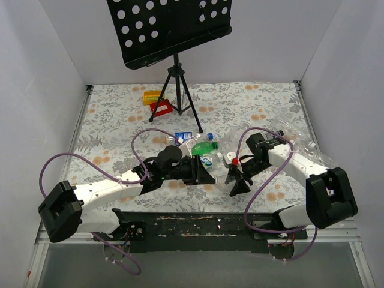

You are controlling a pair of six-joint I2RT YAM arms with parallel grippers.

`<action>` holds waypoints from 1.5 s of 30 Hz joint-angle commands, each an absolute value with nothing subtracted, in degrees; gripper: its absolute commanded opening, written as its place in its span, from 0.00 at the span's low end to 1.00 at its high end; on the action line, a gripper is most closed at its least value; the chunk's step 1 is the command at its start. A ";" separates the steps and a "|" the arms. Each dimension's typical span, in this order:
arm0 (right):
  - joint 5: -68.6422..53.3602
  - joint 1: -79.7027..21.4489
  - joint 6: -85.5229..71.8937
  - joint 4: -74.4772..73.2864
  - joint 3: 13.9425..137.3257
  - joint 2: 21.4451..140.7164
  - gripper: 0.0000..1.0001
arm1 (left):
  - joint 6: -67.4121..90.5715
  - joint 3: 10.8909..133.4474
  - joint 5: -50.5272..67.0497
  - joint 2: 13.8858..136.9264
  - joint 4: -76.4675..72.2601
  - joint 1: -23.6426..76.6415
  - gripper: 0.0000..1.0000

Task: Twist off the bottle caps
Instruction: Unscrew the bottle cap from the plastic bottle.

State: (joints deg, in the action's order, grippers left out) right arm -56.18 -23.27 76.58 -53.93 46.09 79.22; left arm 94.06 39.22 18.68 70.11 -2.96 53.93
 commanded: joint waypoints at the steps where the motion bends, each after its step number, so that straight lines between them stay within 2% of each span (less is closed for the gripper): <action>1: -55.11 -23.55 77.52 -55.55 46.76 78.49 0.05 | 99.85 41.66 11.08 69.96 -0.45 53.61 0.00; 23: -55.20 -23.55 77.52 -55.63 46.76 78.84 0.05 | 97.82 42.63 4.66 65.83 5.18 53.61 0.00; 30: -55.20 -23.64 77.43 -55.63 46.76 79.01 0.05 | 97.12 41.31 6.85 67.32 0.72 53.61 0.00; 31: -55.11 -23.56 77.52 -55.63 46.76 78.93 0.05 | 96.60 41.05 7.73 67.93 0.36 53.61 0.04; 37: -55.02 -23.64 77.52 -55.55 46.76 78.66 0.05 | 93.34 40.17 12.21 70.14 -5.36 53.44 0.39; 45: -55.02 -23.64 77.43 -55.55 46.76 78.40 0.05 | 88.16 39.46 13.01 67.51 -2.82 52.82 0.76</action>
State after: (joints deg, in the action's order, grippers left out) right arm -54.28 -23.35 76.73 -53.65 46.09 79.22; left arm 92.49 40.03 13.19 70.39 -3.05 53.21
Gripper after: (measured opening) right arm 0.597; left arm 0.702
